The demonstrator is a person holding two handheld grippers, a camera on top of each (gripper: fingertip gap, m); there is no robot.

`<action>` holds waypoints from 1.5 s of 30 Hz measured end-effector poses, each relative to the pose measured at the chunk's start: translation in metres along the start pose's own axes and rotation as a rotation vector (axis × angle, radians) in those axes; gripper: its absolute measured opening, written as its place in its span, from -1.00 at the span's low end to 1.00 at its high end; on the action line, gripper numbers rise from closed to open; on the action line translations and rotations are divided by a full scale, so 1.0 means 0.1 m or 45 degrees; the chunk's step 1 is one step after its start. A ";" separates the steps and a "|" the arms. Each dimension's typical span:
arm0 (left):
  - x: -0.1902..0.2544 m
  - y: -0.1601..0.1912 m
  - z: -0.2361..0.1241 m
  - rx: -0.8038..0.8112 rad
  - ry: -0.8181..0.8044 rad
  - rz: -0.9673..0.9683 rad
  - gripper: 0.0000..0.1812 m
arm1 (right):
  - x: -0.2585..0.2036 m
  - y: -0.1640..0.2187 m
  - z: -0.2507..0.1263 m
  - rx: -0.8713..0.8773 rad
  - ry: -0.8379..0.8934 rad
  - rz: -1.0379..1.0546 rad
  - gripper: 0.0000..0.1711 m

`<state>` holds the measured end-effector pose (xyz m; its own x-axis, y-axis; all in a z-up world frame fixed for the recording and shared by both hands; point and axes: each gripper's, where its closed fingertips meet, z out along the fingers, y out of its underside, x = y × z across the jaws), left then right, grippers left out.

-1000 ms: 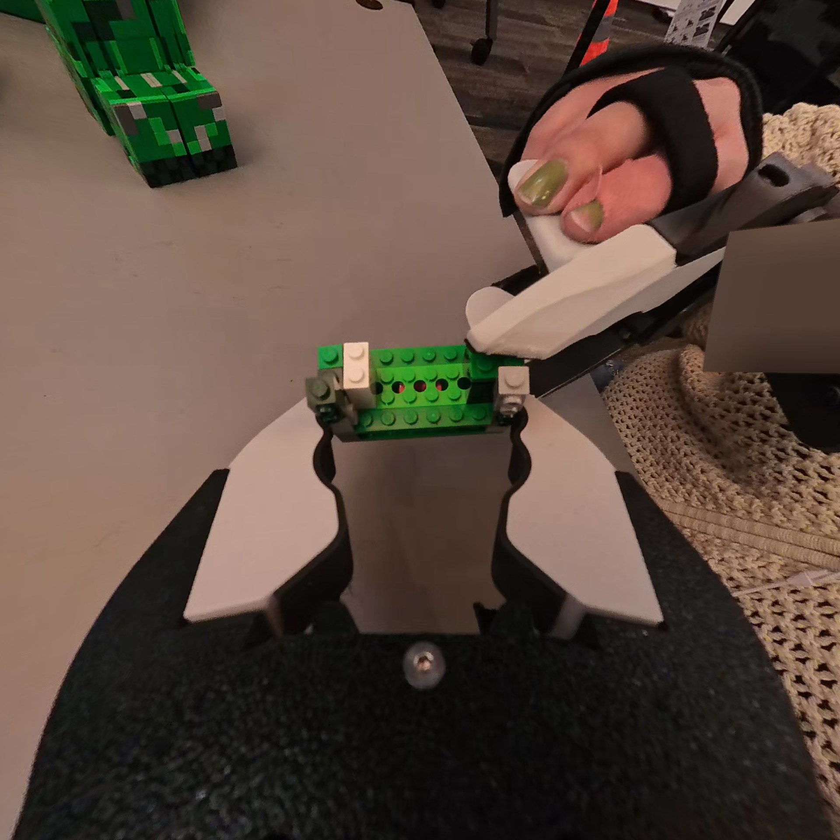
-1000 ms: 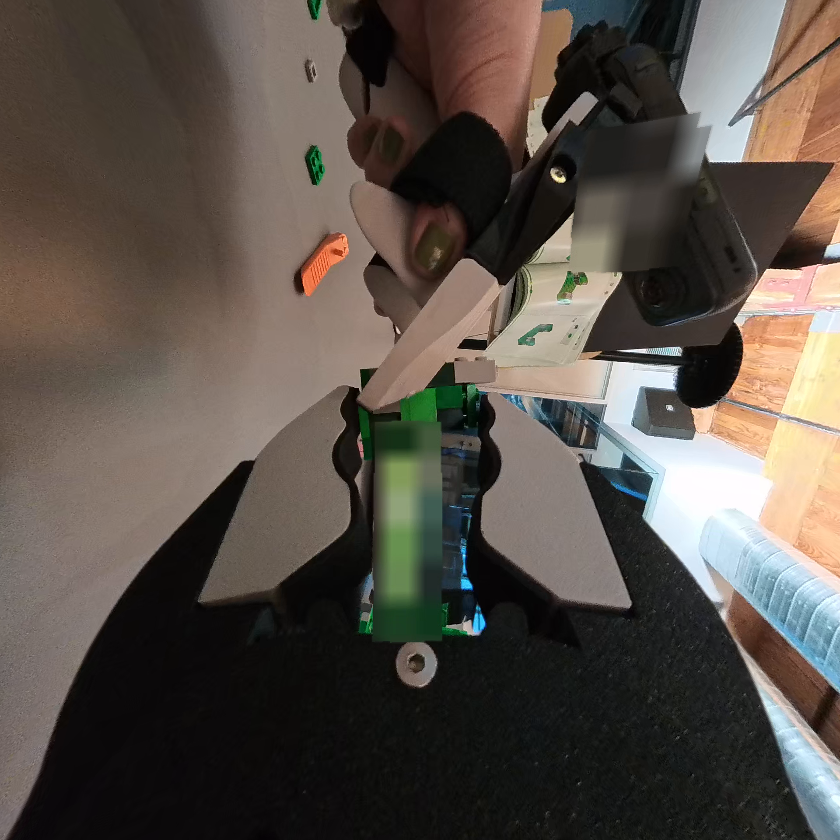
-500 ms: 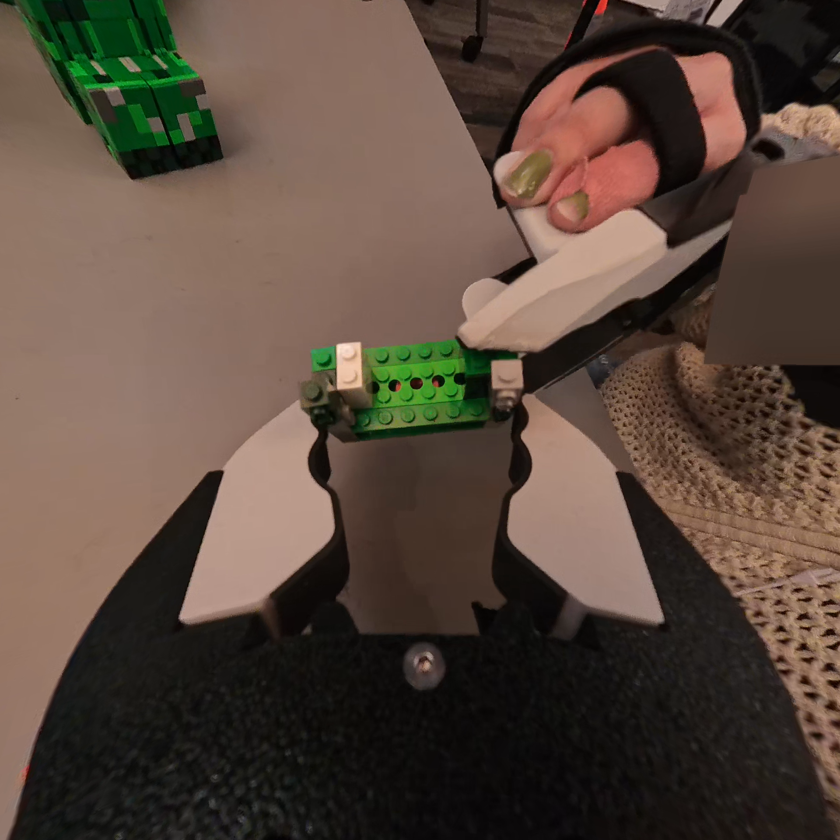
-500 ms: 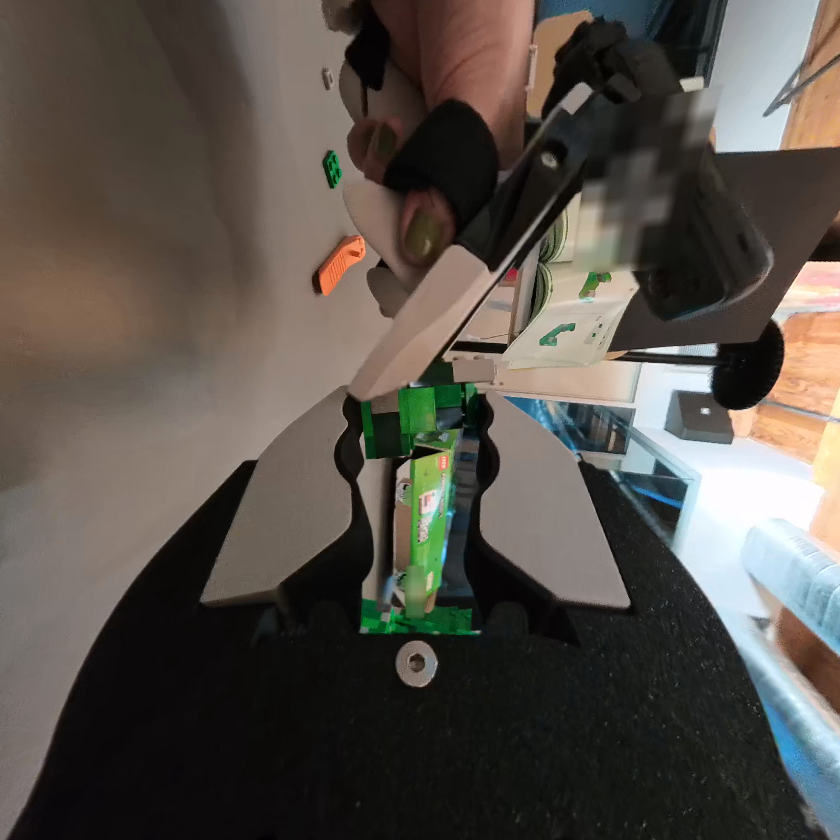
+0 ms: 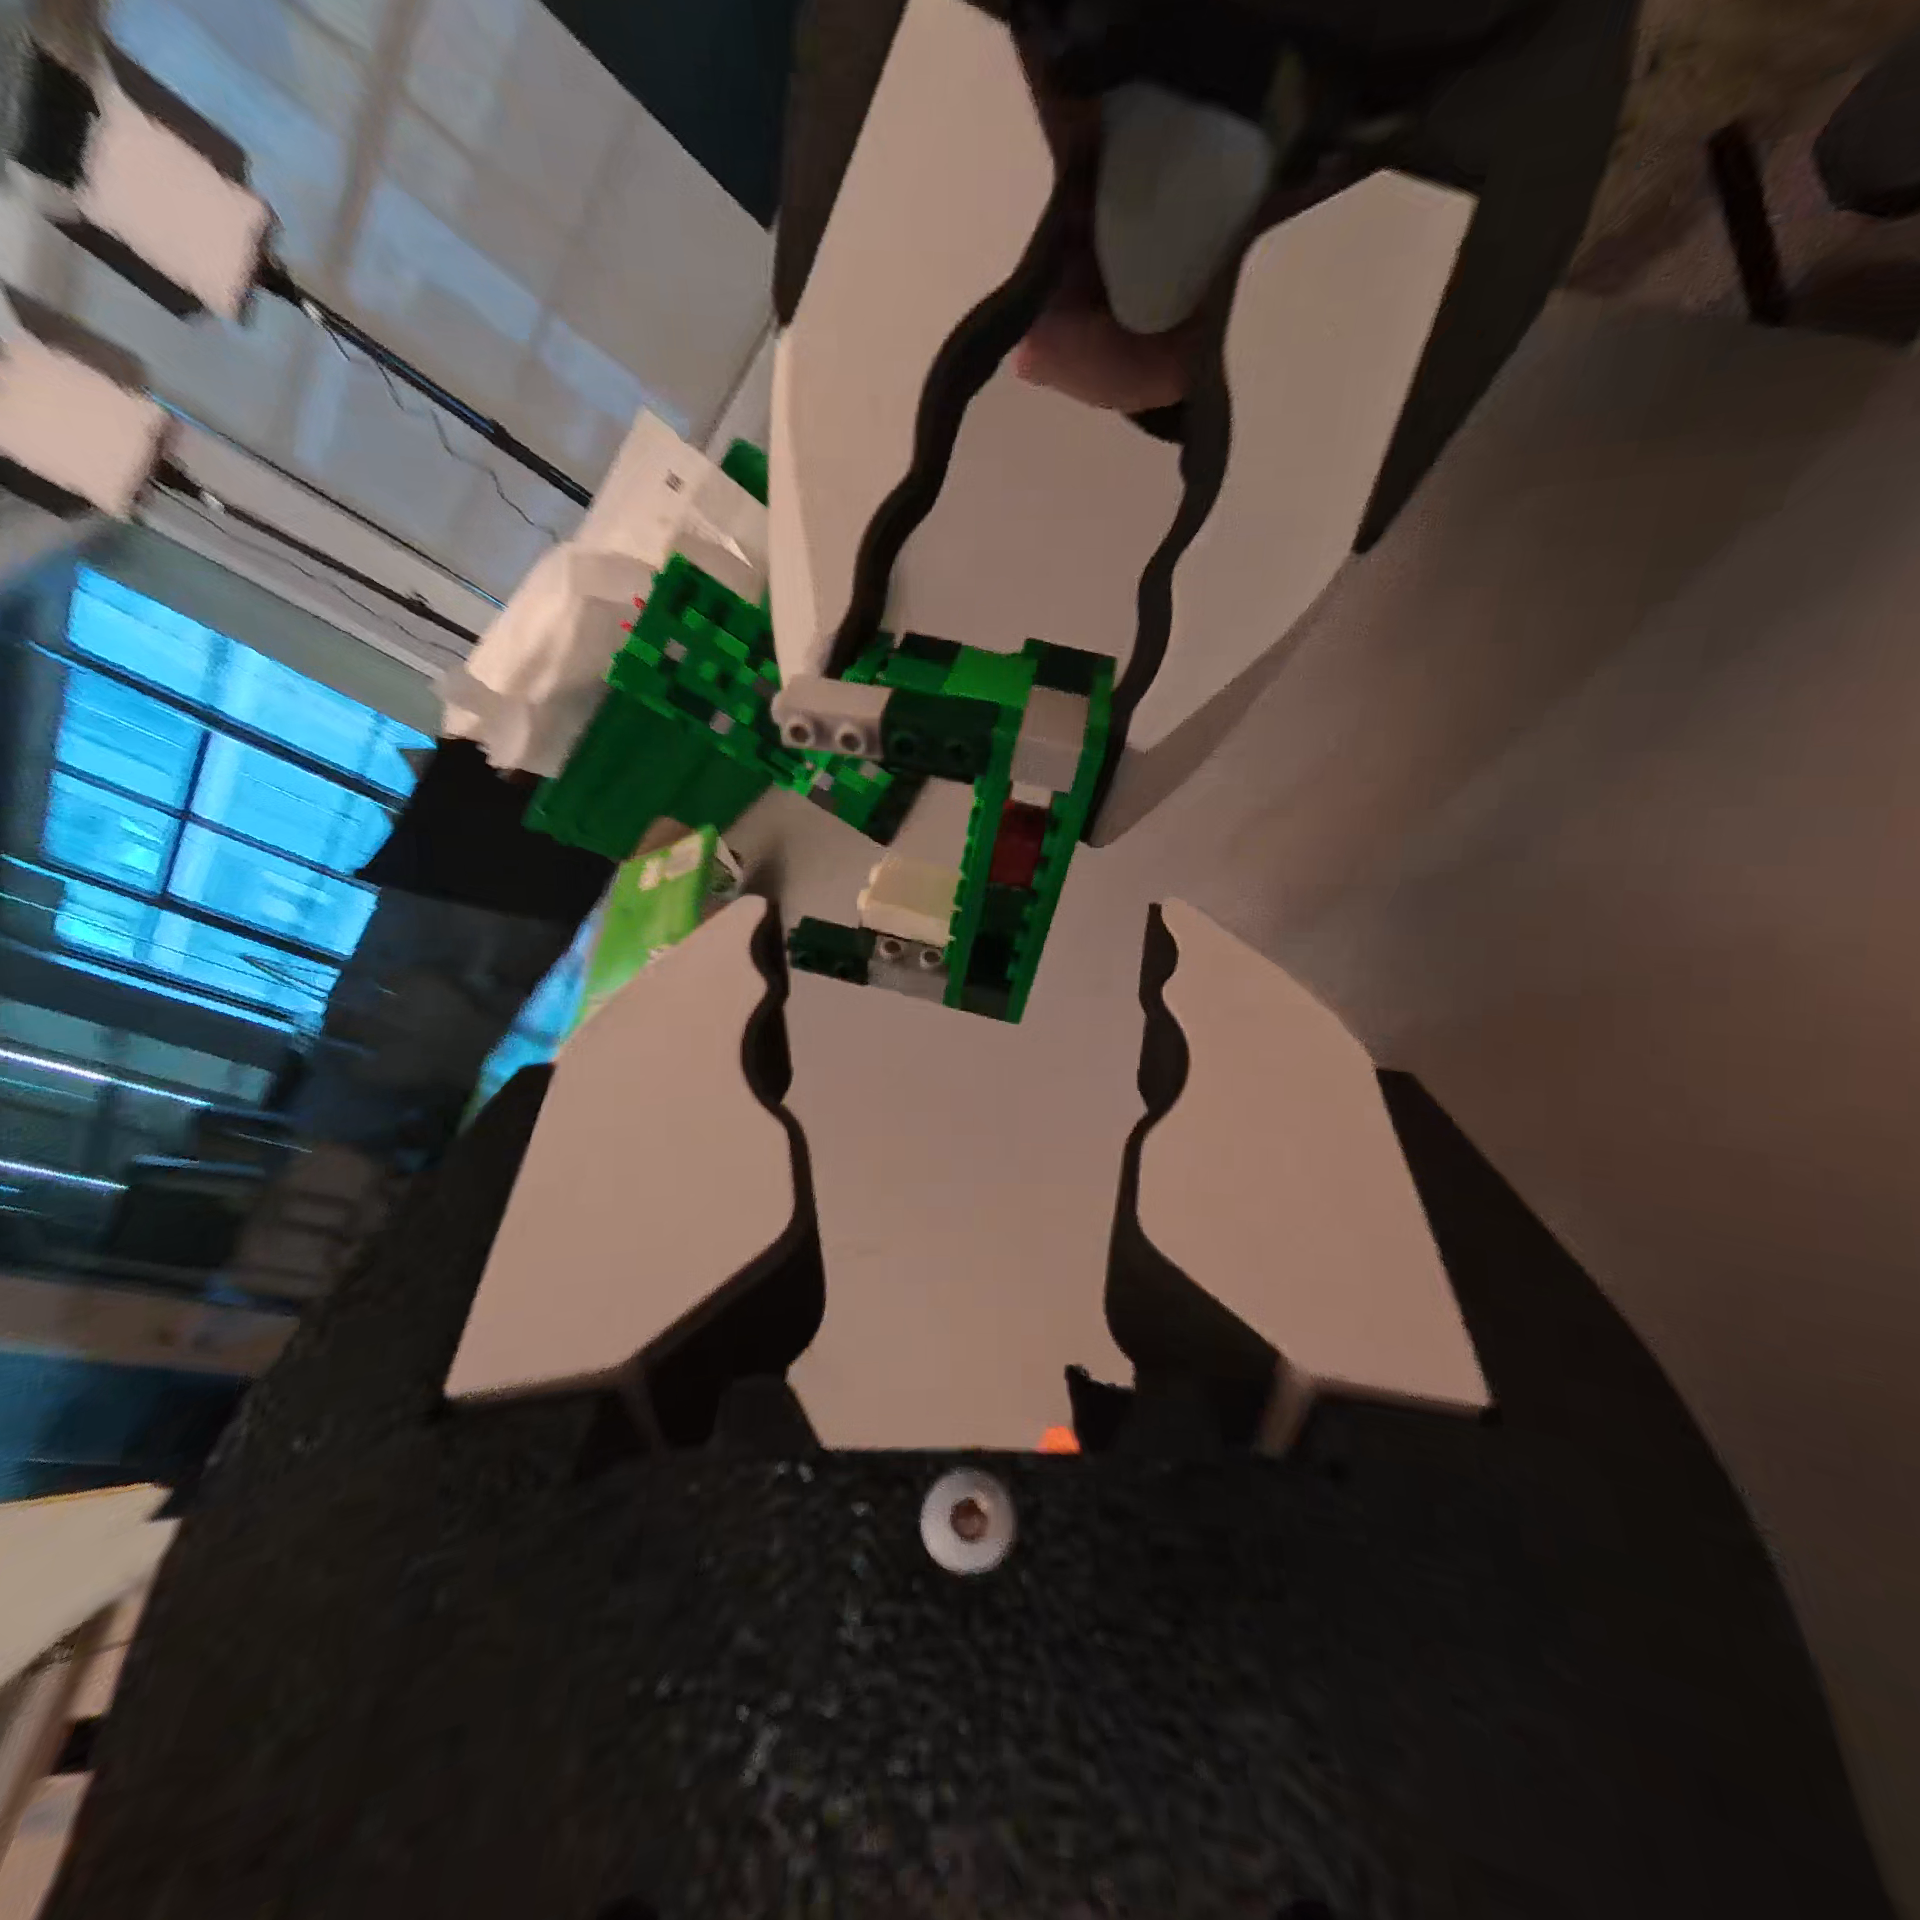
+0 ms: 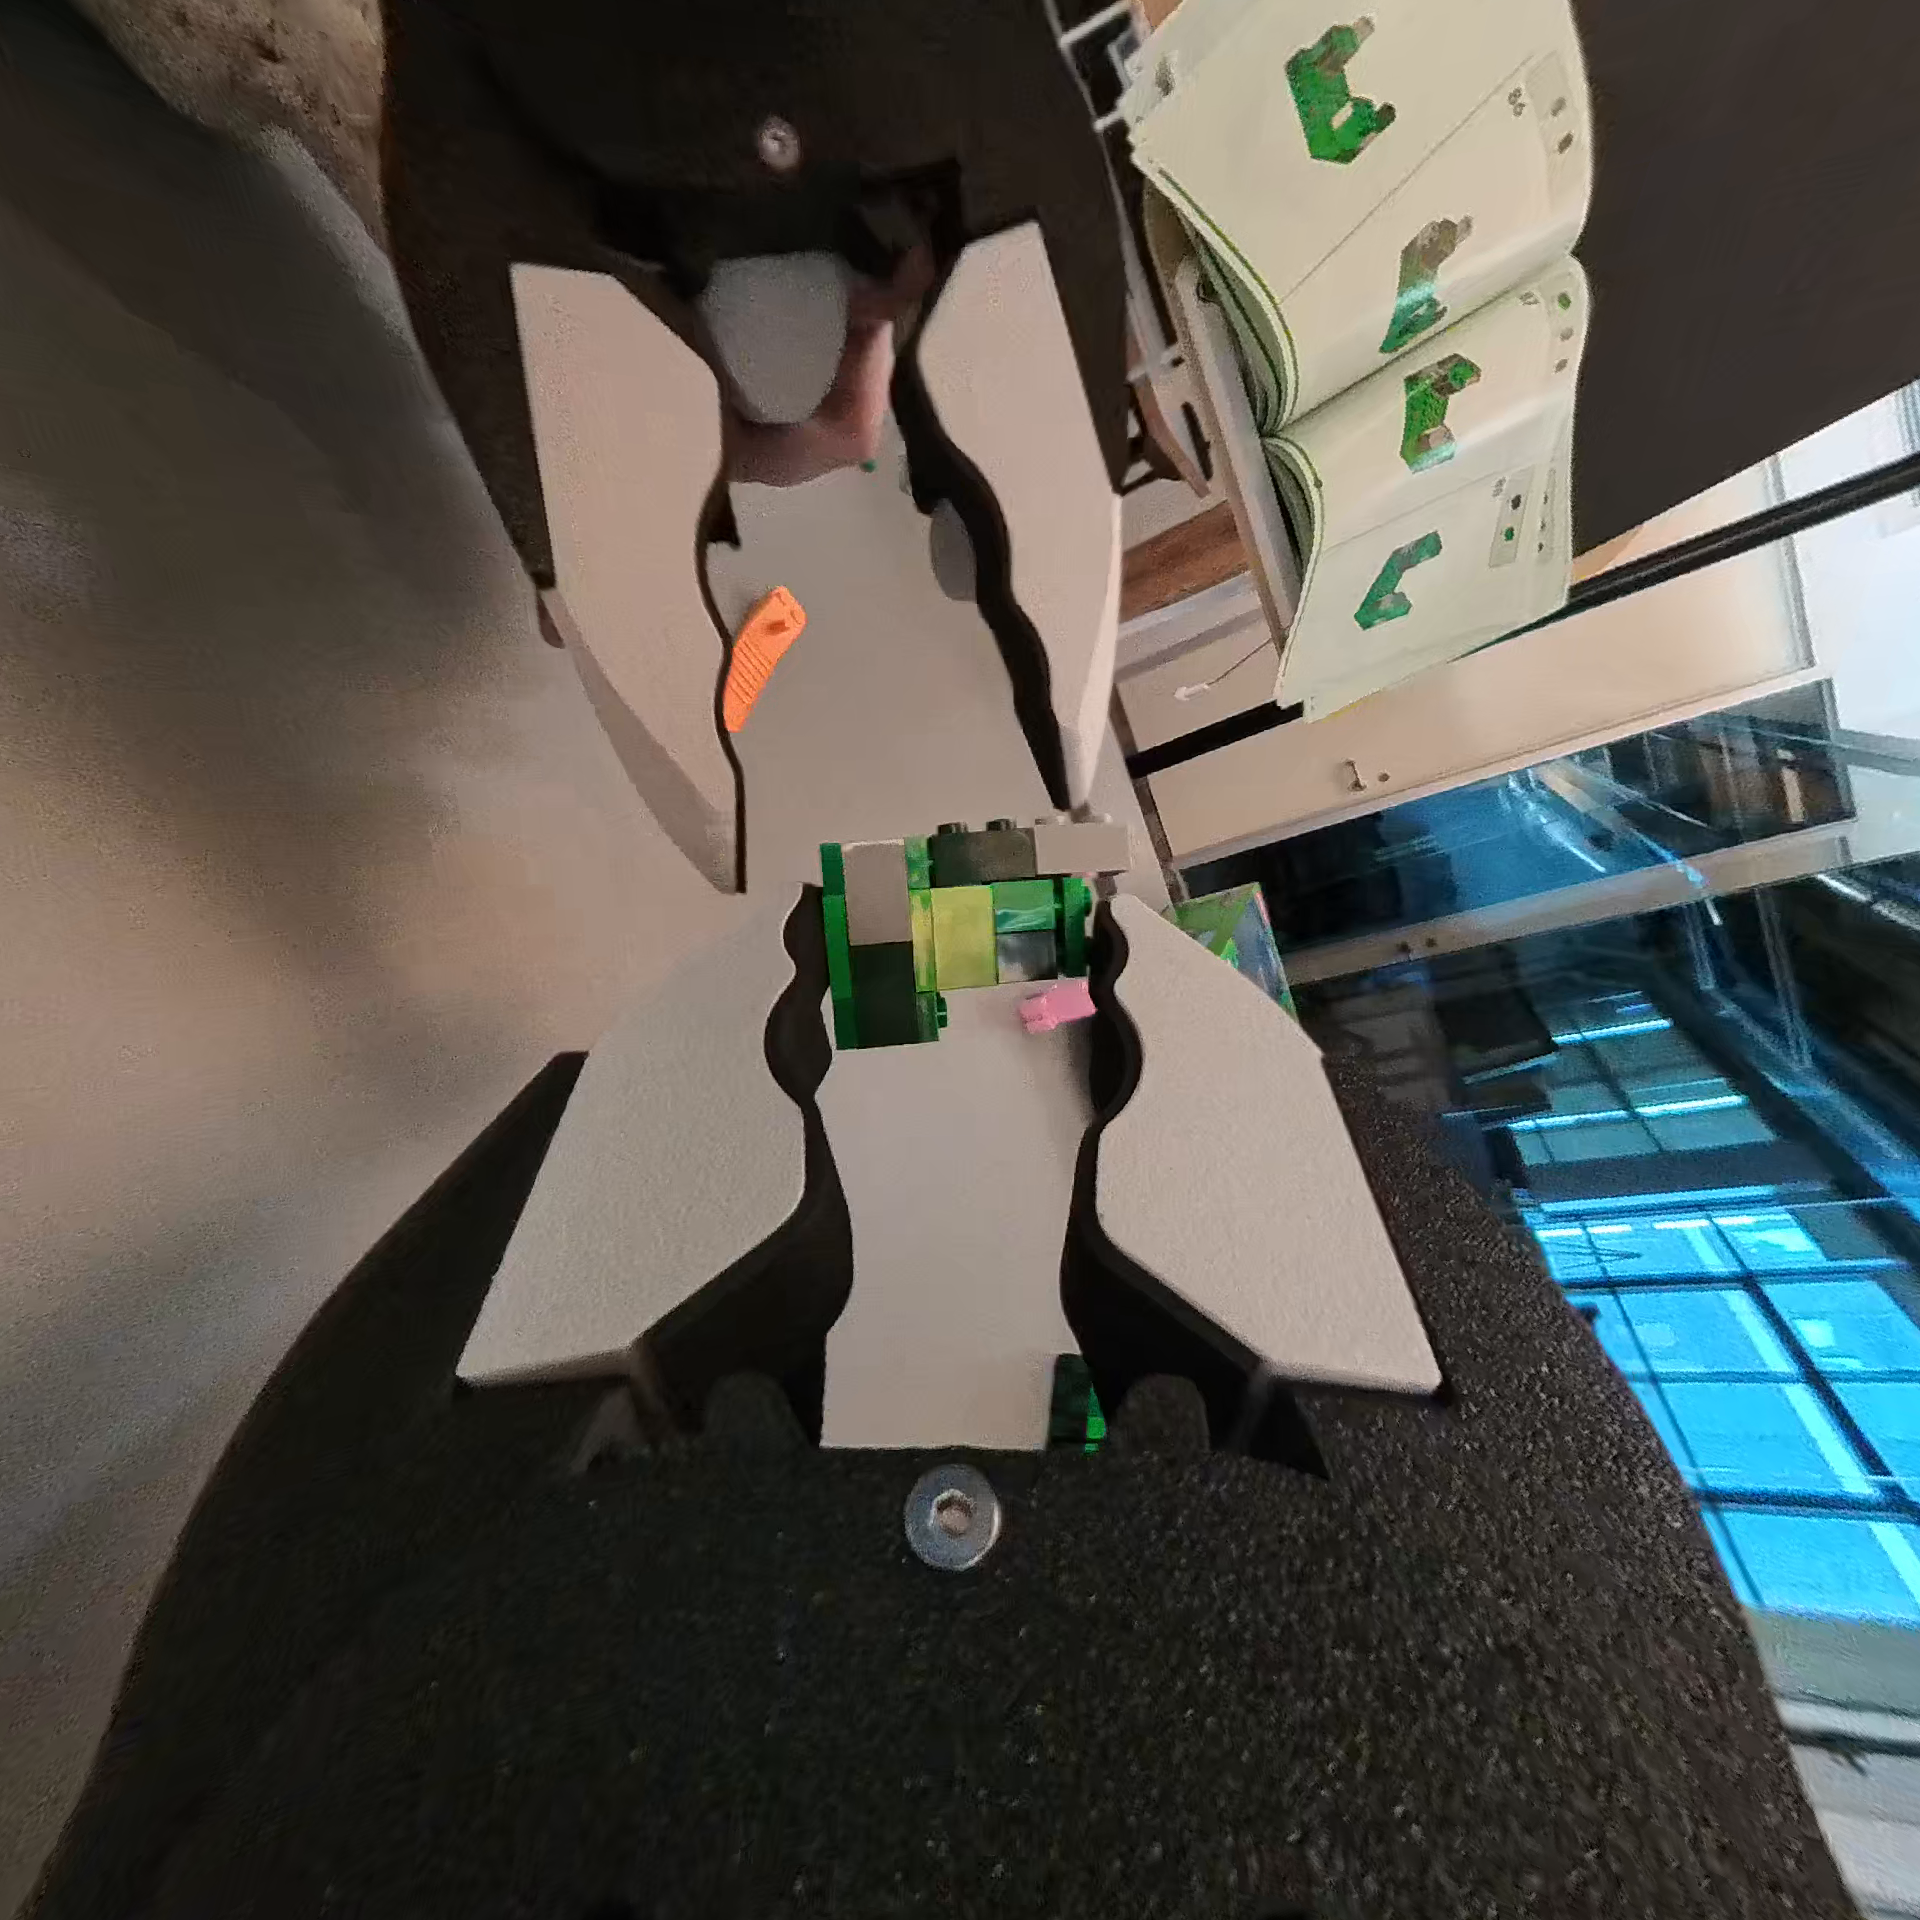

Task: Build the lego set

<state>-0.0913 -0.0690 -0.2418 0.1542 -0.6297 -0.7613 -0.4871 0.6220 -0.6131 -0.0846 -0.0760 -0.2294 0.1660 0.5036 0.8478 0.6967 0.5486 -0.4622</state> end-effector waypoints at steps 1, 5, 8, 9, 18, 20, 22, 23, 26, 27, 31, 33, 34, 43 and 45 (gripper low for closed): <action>-0.01 -0.01 -0.01 0.002 -0.025 0.047 -0.31 | 0.01 -0.01 -0.01 0.005 -0.001 0.006 -0.44; 0.07 -0.09 0.00 0.016 -0.047 0.197 -0.46 | -0.01 -0.04 -0.01 0.018 -0.028 0.029 -0.44; 0.10 -0.09 0.03 -0.013 -0.054 0.225 -0.55 | -0.04 -0.09 -0.01 0.035 -0.049 0.044 -0.44; 0.10 -0.08 0.04 -0.021 -0.060 0.231 -0.60 | -0.04 -0.10 -0.01 0.038 -0.053 0.046 -0.44; 0.10 -0.09 0.04 -0.019 -0.082 0.259 -0.75 | -0.03 -0.12 -0.02 0.026 -0.081 0.001 -0.44; 0.11 -0.09 0.04 -0.013 -0.072 0.254 -0.76 | -0.04 -0.12 -0.02 0.021 -0.089 -0.007 -0.44; 0.12 -0.09 0.04 -0.010 -0.064 0.259 -0.76 | -0.05 -0.12 -0.03 0.016 -0.094 -0.024 -0.44; 0.12 -0.09 0.04 -0.010 -0.061 0.264 -0.76 | -0.05 -0.12 -0.03 0.013 -0.097 -0.035 -0.44; 0.14 -0.09 0.04 -0.010 -0.062 0.294 -0.76 | -0.06 -0.12 -0.03 0.008 -0.110 -0.041 -0.45; 0.14 -0.10 0.04 -0.006 -0.066 0.308 -0.76 | -0.06 -0.12 -0.04 0.009 -0.114 -0.043 -0.45; 0.07 -0.16 0.00 0.001 -0.151 0.425 -0.78 | -0.03 -0.16 -0.05 0.027 -0.085 -0.062 -0.44; 0.05 -0.18 -0.02 0.003 -0.183 0.468 -0.78 | -0.02 -0.19 -0.06 0.039 -0.051 -0.102 -0.44; 0.04 -0.19 -0.02 0.005 -0.197 0.479 -0.78 | 0.00 -0.20 -0.07 0.041 -0.031 -0.124 -0.44; -0.04 -0.28 -0.08 0.021 -0.283 0.573 -0.79 | 0.08 -0.31 -0.12 0.098 0.121 -0.296 -0.45; -0.06 -0.30 -0.09 0.029 -0.293 0.579 -0.79 | 0.09 -0.33 -0.13 0.117 0.149 -0.319 -0.46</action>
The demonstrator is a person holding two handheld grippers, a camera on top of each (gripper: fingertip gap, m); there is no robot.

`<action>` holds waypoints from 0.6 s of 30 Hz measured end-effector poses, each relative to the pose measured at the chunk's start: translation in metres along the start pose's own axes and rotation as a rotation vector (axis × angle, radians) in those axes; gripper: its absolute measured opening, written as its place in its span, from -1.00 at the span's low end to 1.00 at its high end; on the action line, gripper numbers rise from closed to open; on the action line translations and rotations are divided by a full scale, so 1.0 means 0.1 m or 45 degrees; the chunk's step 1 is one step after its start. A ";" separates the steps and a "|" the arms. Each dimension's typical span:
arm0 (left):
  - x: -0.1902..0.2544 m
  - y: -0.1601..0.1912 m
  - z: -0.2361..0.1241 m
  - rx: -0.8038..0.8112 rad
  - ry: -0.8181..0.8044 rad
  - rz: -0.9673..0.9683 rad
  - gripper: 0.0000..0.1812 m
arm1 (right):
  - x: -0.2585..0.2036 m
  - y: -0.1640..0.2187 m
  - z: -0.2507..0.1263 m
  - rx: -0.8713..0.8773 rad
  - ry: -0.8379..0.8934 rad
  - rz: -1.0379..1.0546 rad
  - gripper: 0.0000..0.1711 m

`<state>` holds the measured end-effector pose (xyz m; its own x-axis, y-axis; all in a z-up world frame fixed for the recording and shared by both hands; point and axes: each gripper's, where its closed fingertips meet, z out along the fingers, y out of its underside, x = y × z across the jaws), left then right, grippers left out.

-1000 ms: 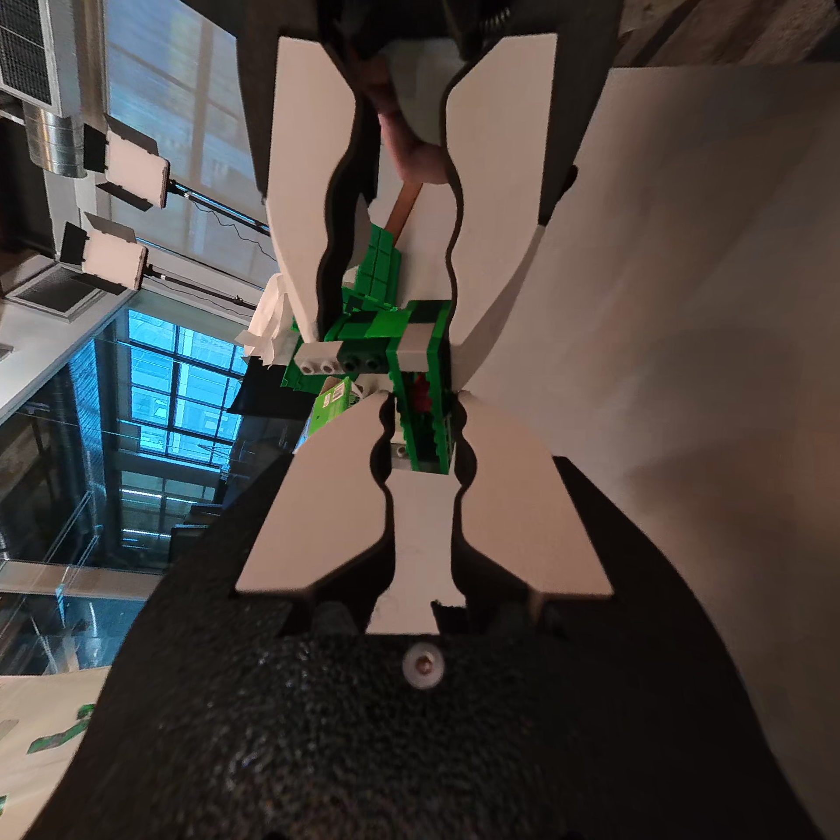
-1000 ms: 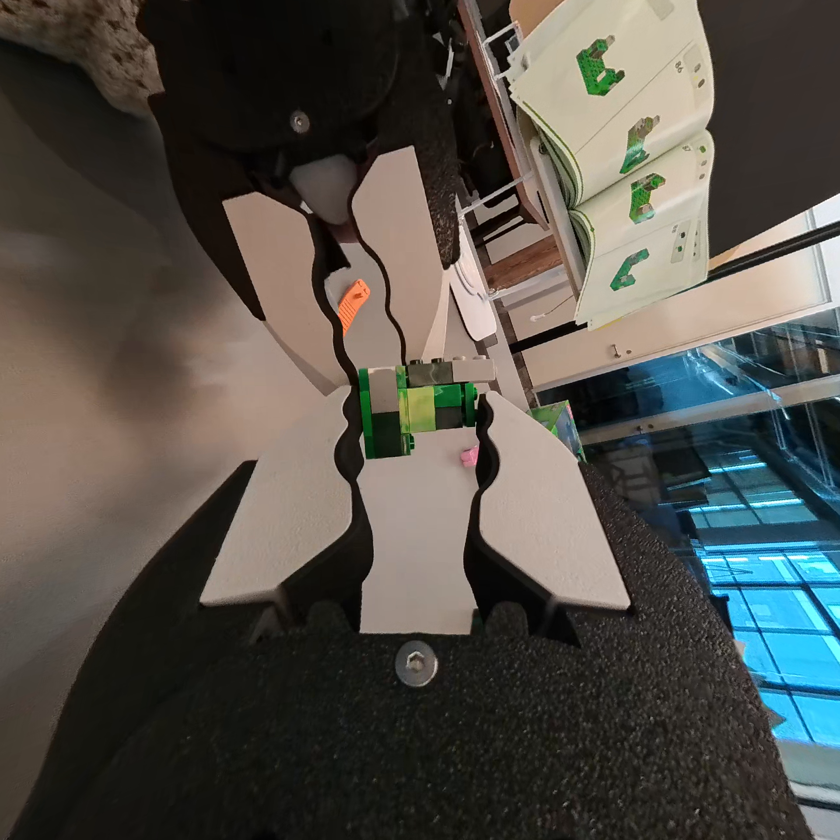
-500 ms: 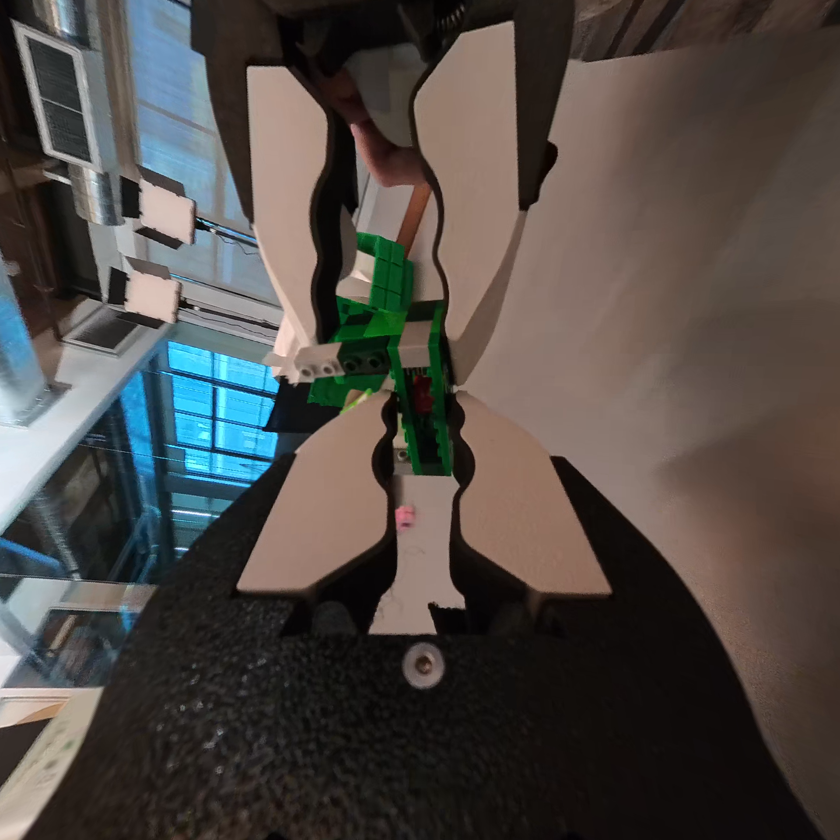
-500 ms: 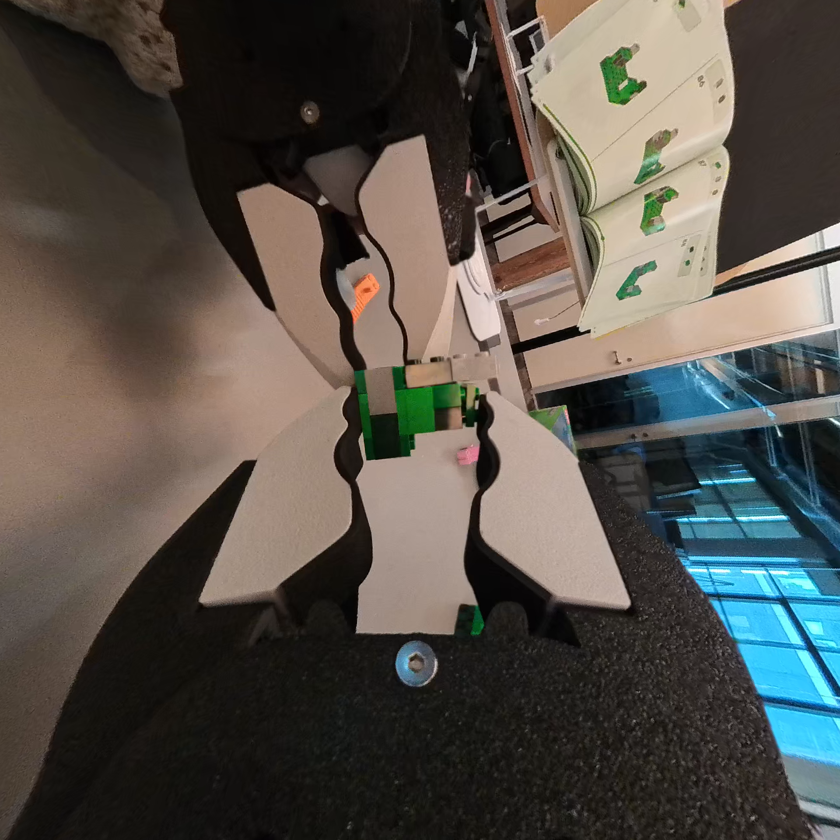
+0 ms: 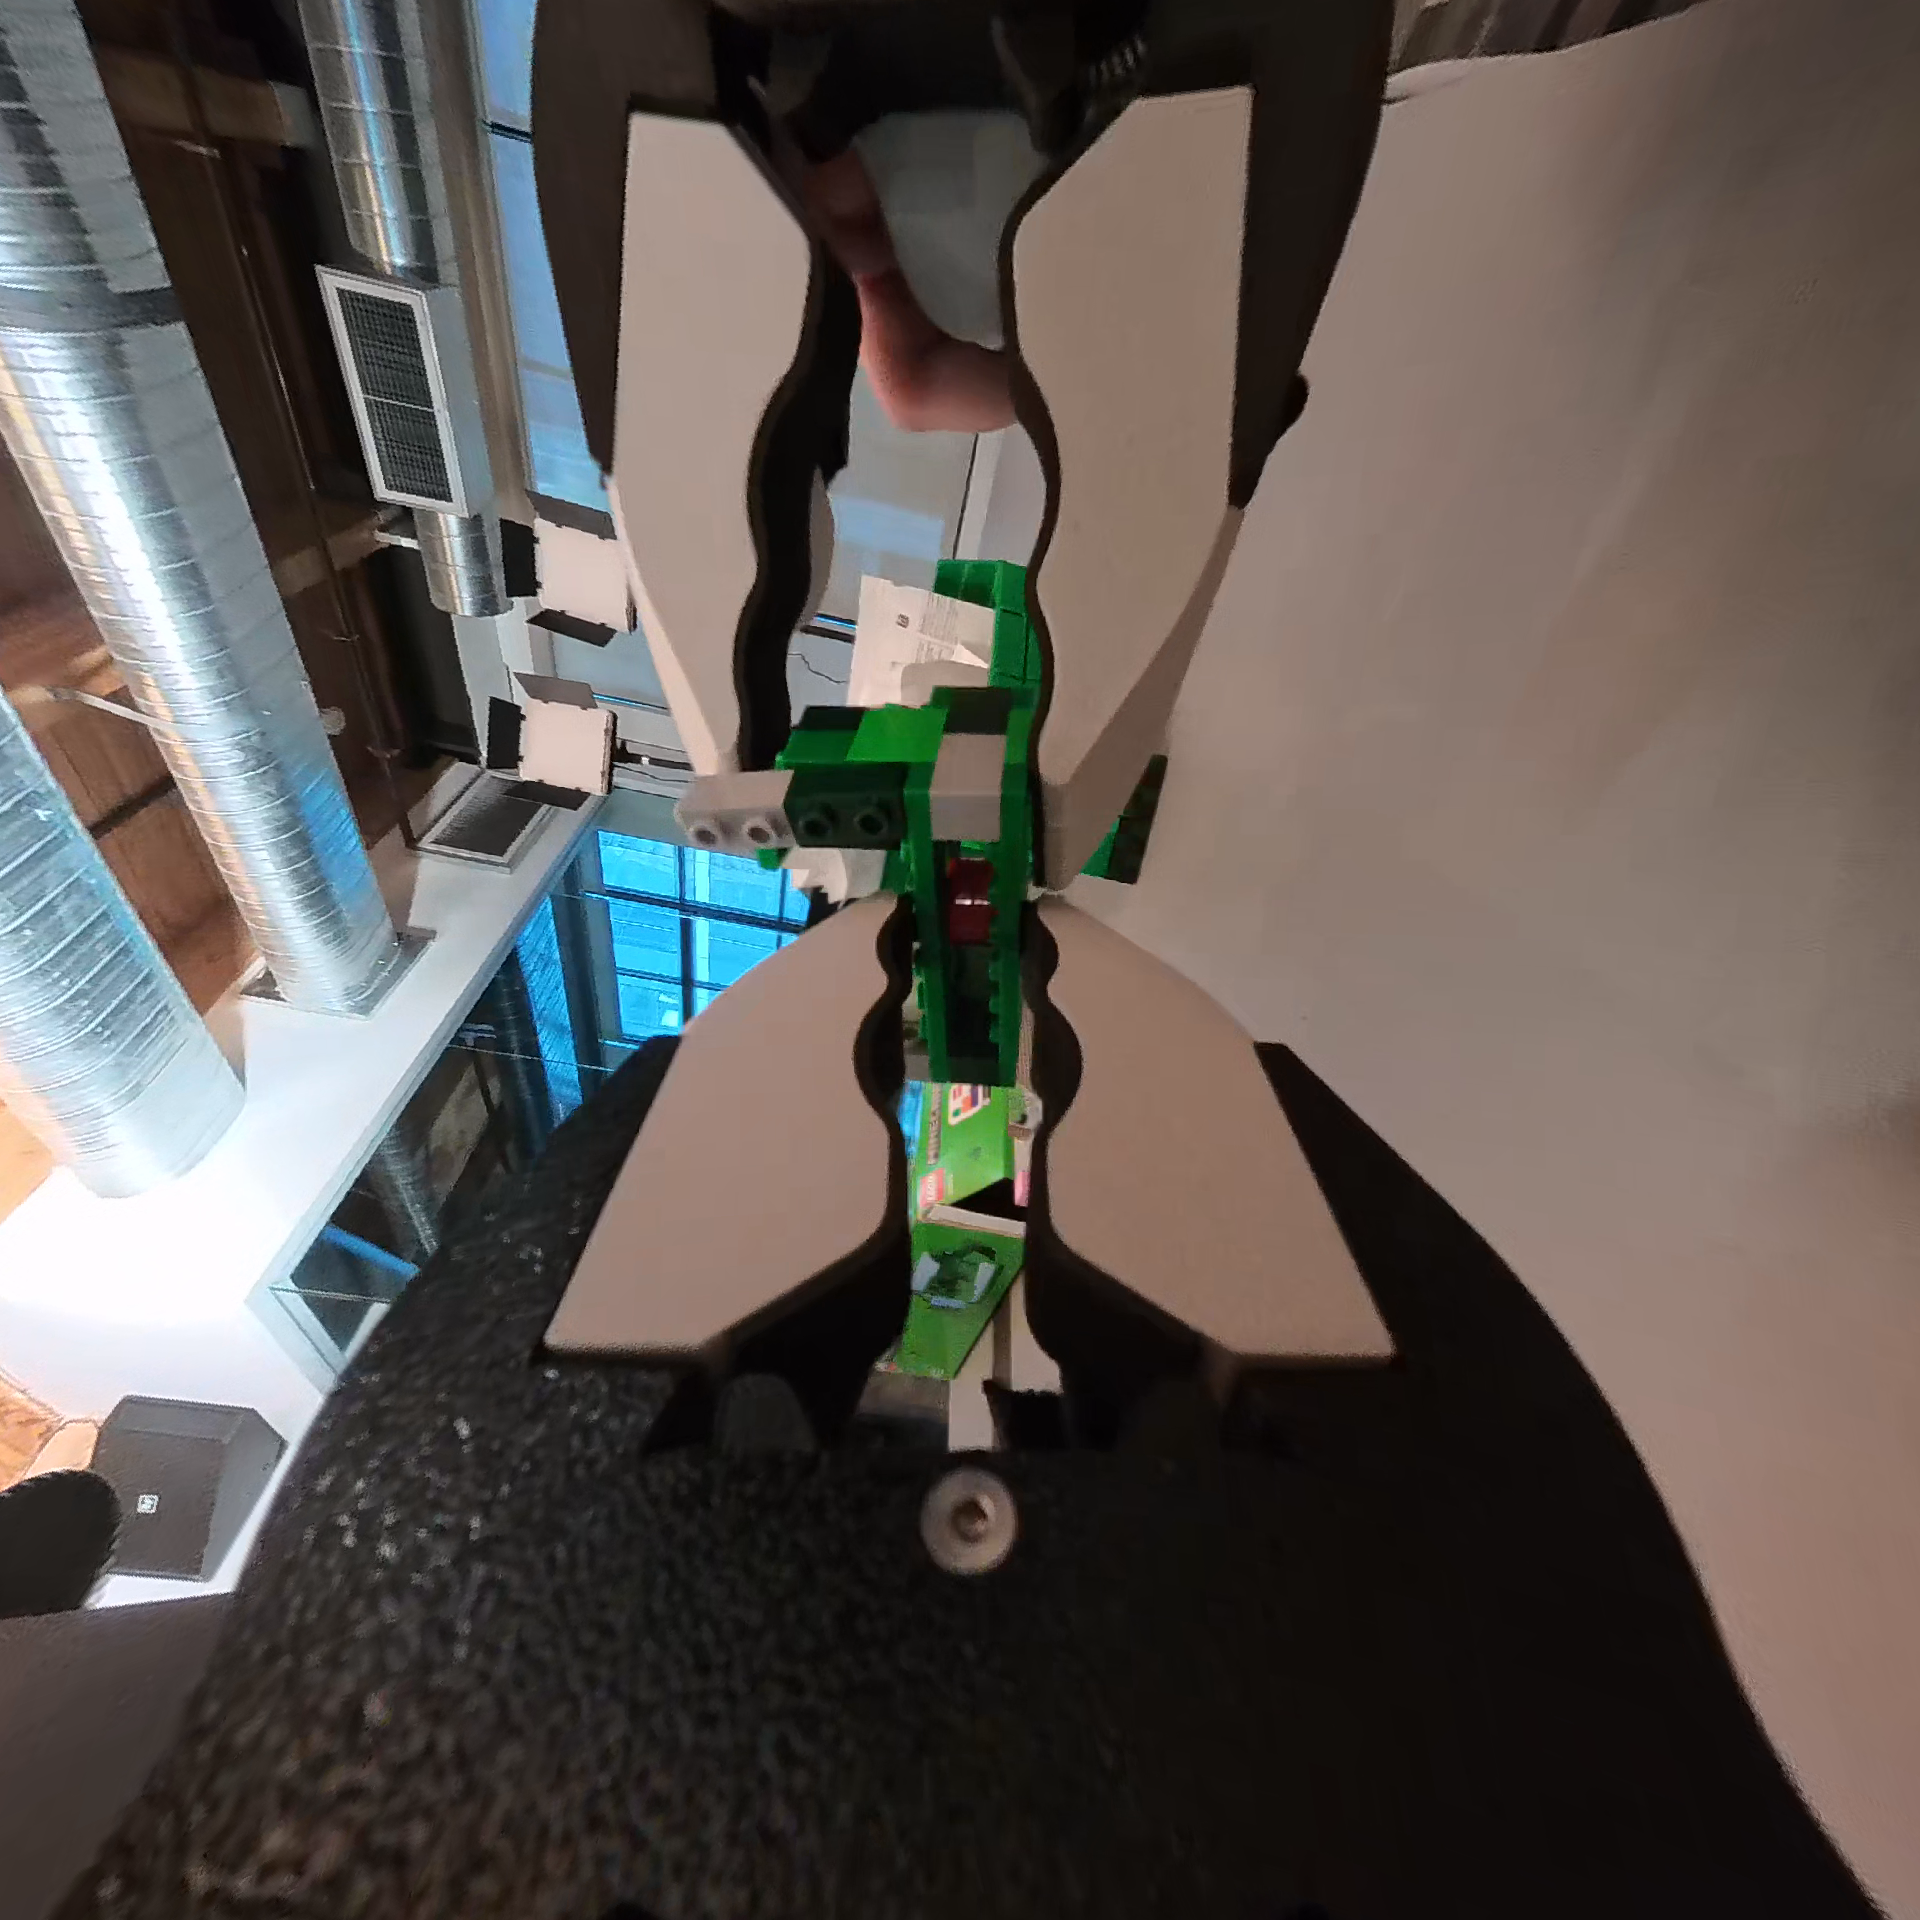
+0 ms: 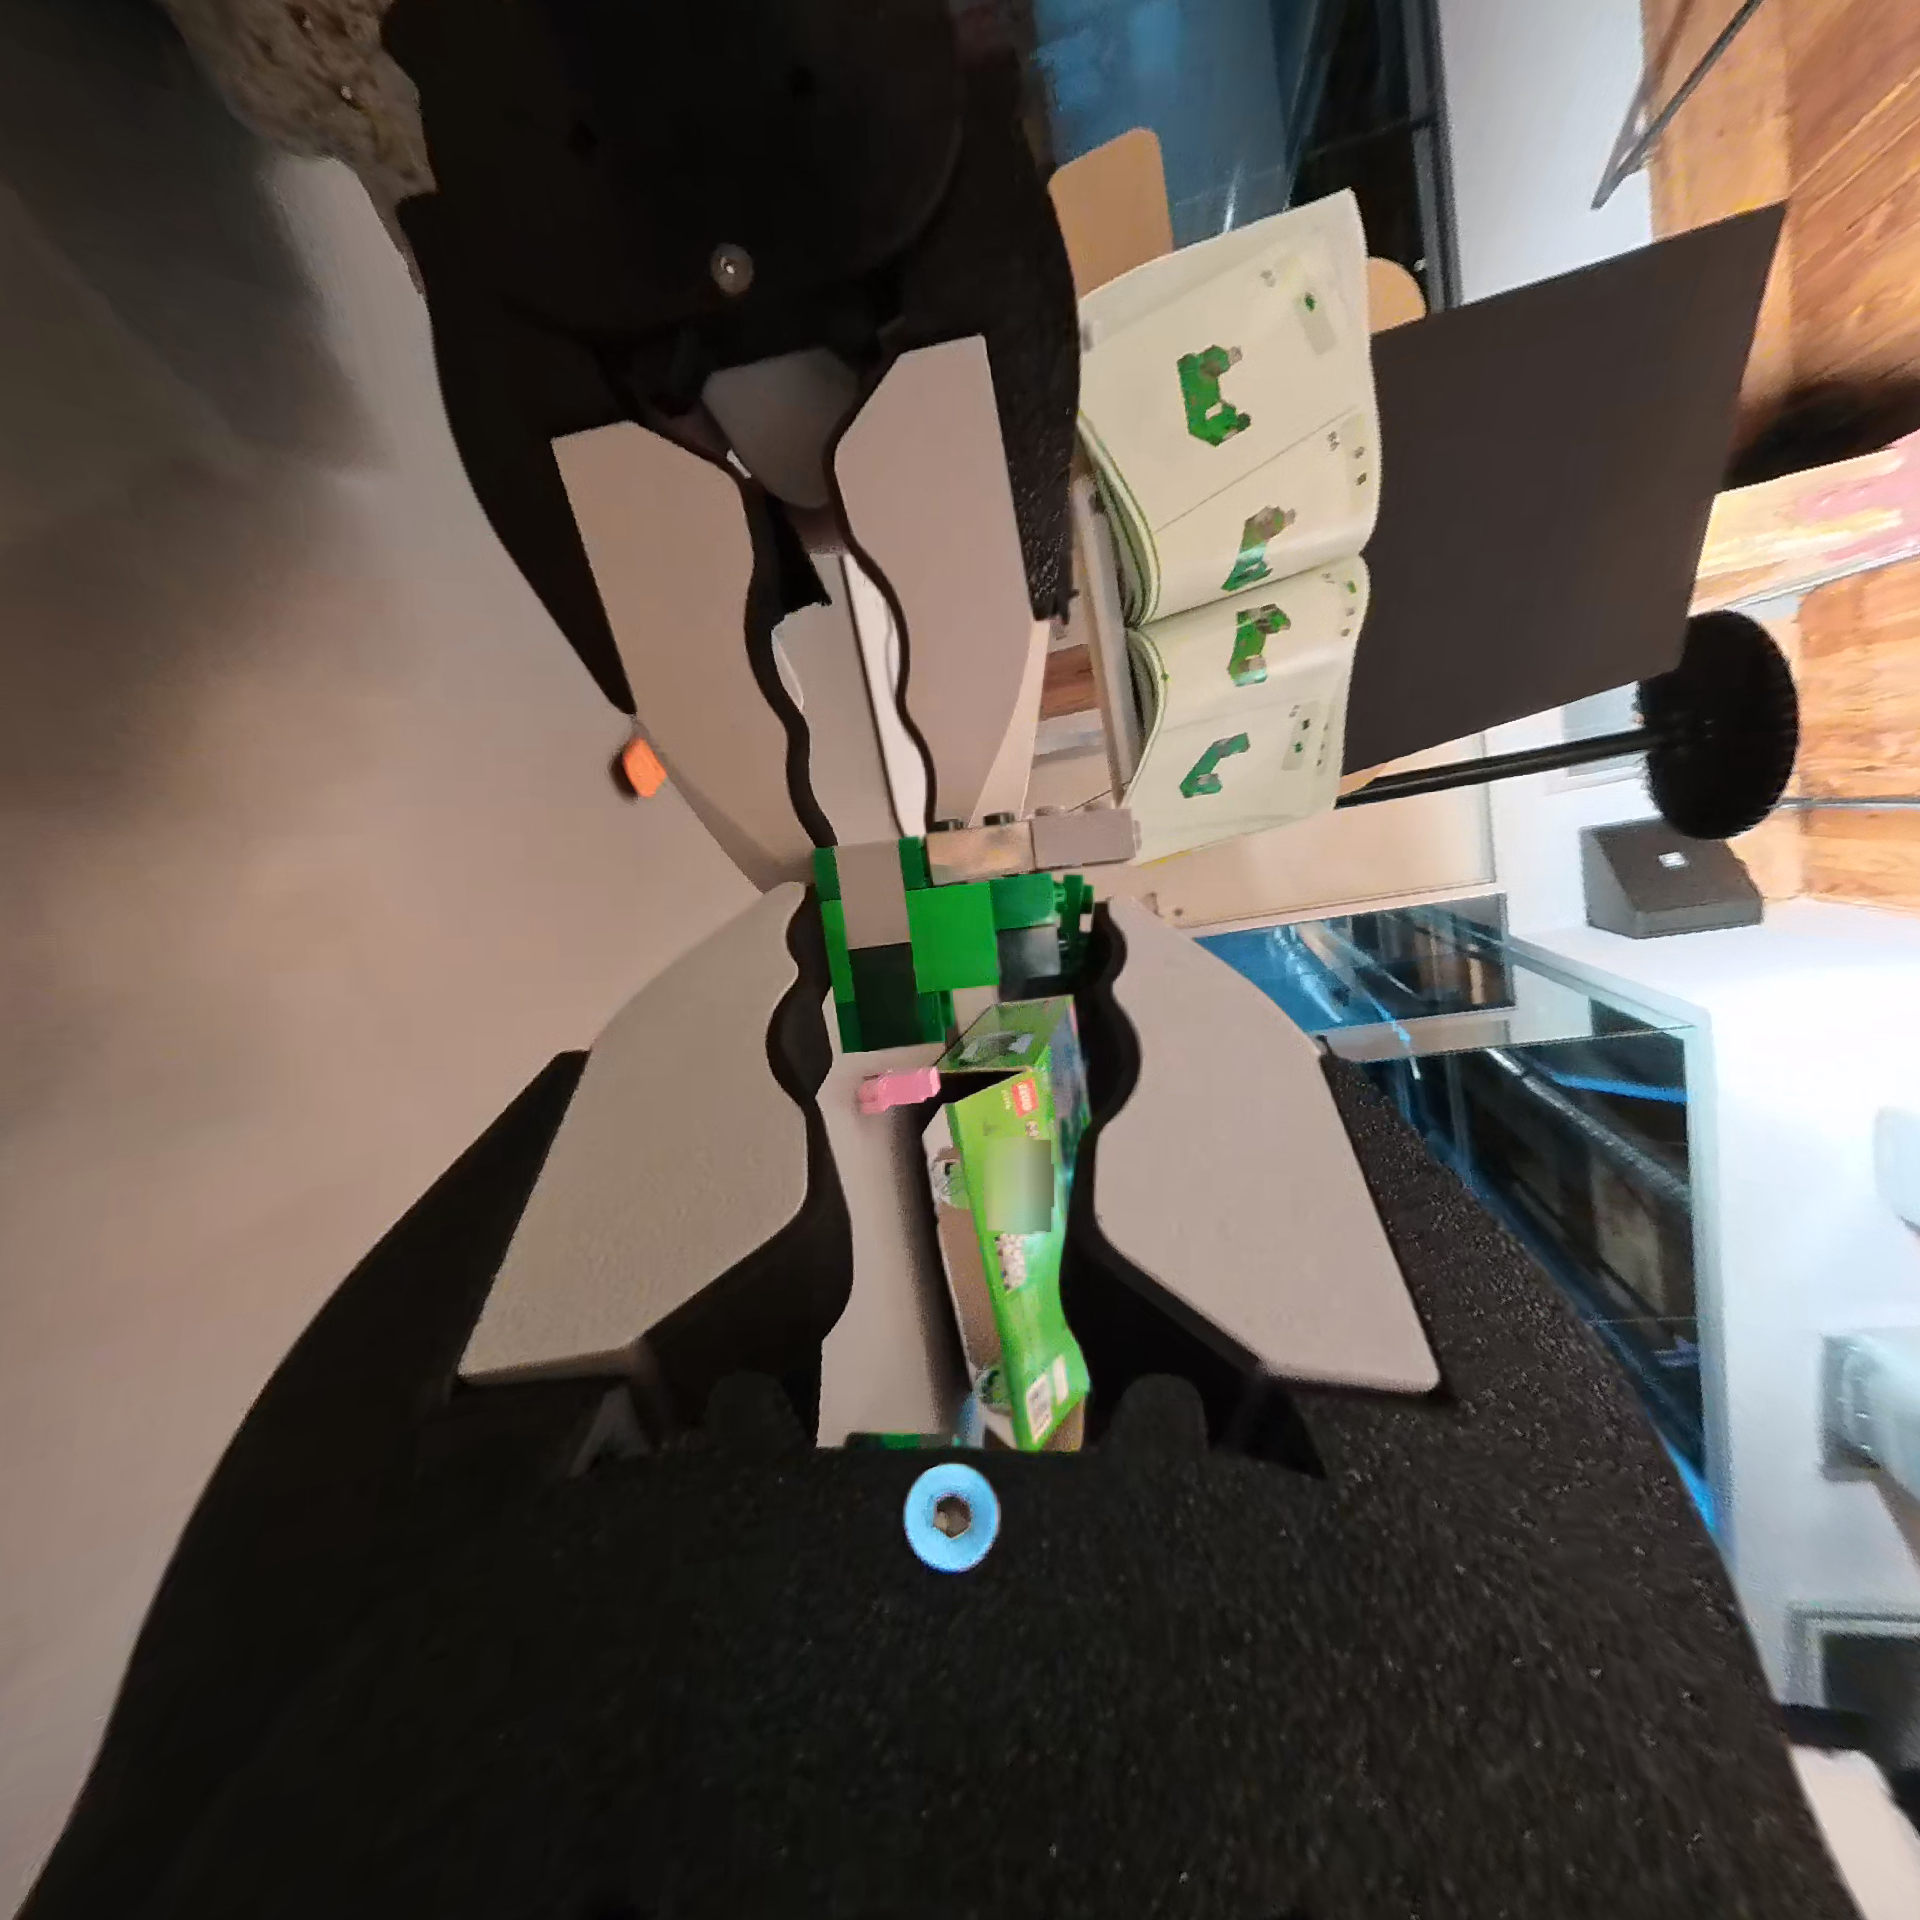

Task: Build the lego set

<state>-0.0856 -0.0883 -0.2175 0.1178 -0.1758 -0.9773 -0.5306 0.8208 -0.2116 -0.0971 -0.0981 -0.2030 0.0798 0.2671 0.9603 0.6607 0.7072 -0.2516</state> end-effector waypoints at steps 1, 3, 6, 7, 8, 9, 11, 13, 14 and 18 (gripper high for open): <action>-0.01 -0.01 -0.01 0.005 -0.005 -0.002 -0.79 | 0.01 -0.01 -0.01 0.012 0.015 -0.014 -0.46; -0.01 -0.01 -0.01 0.010 -0.002 -0.018 -0.79 | 0.03 -0.02 -0.01 0.019 0.038 -0.043 -0.46; 0.00 -0.02 -0.01 0.013 -0.001 -0.003 -0.79 | 0.01 -0.02 -0.02 0.028 0.036 -0.048 -0.46; 0.00 -0.02 -0.01 0.014 0.001 0.002 -0.79 | 0.01 -0.02 -0.02 0.030 0.032 -0.051 -0.47; 0.01 -0.02 -0.01 0.015 0.003 0.004 -0.79 | 0.00 -0.02 -0.02 0.032 0.027 -0.050 -0.46; 0.01 -0.03 -0.01 0.017 0.002 0.007 -0.79 | 0.01 -0.02 -0.02 0.034 0.025 -0.046 -0.46; -0.01 -0.04 -0.02 0.022 -0.013 0.032 -0.79 | 0.01 -0.03 -0.03 0.042 0.026 -0.046 -0.46; -0.03 -0.06 -0.04 0.030 -0.034 0.078 -0.79 | 0.03 -0.06 -0.05 0.059 0.039 -0.077 -0.46; -0.04 -0.07 -0.05 0.034 -0.047 0.102 -0.80 | 0.04 -0.07 -0.06 0.066 0.051 -0.103 -0.46; -0.09 -0.12 -0.08 0.045 -0.083 0.177 -0.80 | 0.07 -0.13 -0.09 0.103 0.121 -0.232 -0.47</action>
